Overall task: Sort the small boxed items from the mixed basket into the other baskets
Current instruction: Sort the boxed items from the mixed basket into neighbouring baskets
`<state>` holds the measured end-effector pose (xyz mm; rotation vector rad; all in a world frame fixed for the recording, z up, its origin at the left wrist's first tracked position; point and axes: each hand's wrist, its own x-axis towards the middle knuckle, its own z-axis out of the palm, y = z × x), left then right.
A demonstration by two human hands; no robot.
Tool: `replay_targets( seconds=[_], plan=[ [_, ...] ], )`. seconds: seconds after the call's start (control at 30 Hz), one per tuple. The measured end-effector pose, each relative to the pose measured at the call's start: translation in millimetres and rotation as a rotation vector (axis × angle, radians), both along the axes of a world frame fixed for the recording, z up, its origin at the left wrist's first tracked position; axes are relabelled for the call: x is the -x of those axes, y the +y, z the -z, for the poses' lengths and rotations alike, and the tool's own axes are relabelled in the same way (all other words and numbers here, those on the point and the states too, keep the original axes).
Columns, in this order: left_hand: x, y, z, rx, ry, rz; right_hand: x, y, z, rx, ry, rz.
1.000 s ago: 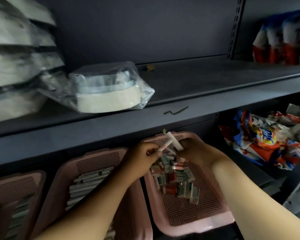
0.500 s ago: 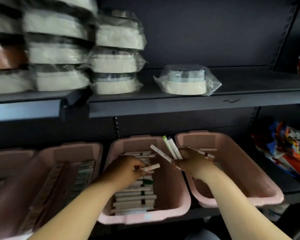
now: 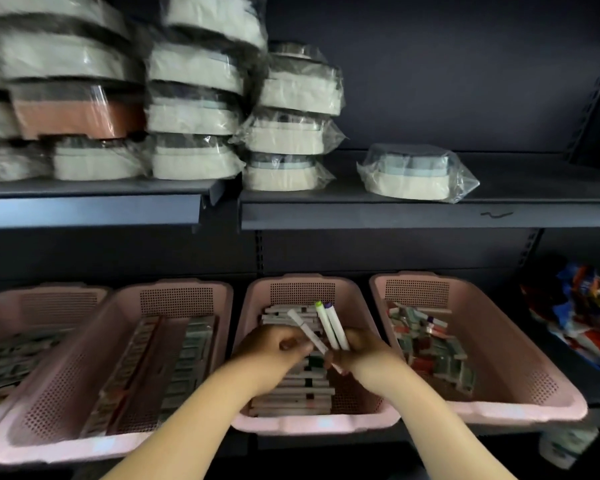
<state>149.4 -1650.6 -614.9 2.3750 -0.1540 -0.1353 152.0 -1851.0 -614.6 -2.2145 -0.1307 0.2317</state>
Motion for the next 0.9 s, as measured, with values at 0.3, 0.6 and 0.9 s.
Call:
replay_targets(
  seconds=[0.3, 0.6, 0.9],
  plan=[
    [0.5, -5.2, -8.6, 0.086, -0.173, -0.111, -3.2, 14.4, 1.6, -0.192, -0.030, 0.099],
    [7.4, 18.7, -1.2, -0.478, -0.025, 0.134, -3.2, 8.6, 0.6, -0.084, -0.037, 0.086],
    [1.8, 0.4, -12.4, 0.139, -0.134, -0.045, 2.9, 17.8, -7.3, -0.022, -0.040, 0.010]
  ],
)
